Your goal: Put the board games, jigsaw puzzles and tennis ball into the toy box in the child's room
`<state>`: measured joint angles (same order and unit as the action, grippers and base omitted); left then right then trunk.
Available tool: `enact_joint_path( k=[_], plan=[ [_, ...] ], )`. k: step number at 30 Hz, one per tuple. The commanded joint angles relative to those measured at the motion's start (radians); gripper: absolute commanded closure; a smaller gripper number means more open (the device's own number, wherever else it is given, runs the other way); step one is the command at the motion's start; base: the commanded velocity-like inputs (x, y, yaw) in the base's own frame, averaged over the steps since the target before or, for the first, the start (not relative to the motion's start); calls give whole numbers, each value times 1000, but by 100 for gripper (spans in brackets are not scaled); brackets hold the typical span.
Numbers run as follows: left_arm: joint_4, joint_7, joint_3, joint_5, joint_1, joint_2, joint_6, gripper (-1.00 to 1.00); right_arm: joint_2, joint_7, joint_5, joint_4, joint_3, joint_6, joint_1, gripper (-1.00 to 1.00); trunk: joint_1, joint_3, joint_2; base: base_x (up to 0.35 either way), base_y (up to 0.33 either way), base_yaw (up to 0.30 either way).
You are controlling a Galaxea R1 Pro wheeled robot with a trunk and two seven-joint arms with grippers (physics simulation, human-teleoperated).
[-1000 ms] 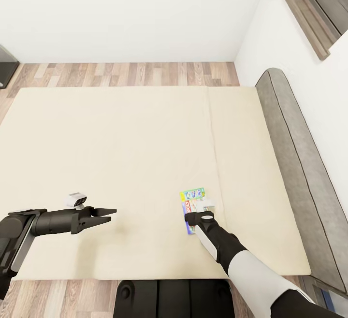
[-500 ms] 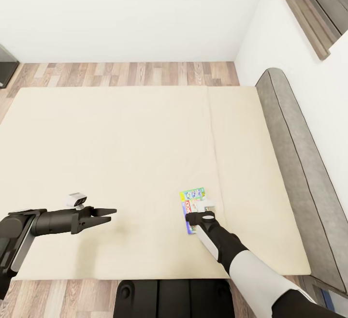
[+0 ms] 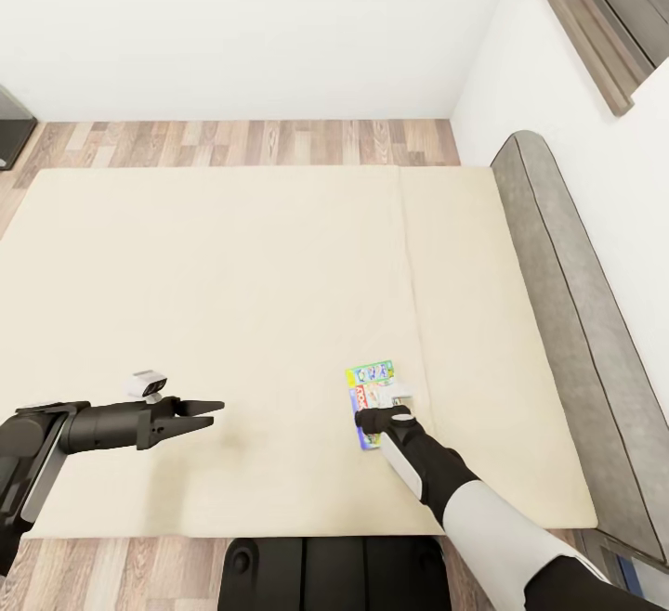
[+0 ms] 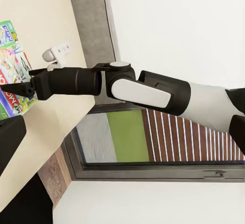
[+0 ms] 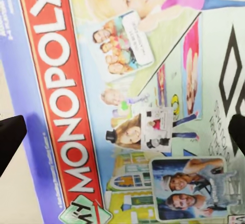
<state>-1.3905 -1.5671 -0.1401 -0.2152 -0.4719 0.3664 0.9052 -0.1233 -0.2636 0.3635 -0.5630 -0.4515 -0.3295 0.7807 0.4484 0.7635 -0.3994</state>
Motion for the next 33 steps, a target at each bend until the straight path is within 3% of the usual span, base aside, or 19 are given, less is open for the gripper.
enact_joint_path(
  k=[1, 8, 33],
  plan=[
    [0, -4, 0, 0, -1, 0, 11, -100, 3, -11, 23, -4, -10, 1, 0, -100, 2, 1, -1, 0, 0, 0],
    [0, -4, 1, 0, -1, 0, 11, -100, 9, -9, 24, -69, -9, -4, 0, -100, 2, 1, -1, 0, 0, 0],
    [0, -4, 1, 0, -1, 0, 11, -100, 17, -9, 25, -75, -9, -5, 0, -100, 2, -19, -1, 0, 0, -7]
  ],
)
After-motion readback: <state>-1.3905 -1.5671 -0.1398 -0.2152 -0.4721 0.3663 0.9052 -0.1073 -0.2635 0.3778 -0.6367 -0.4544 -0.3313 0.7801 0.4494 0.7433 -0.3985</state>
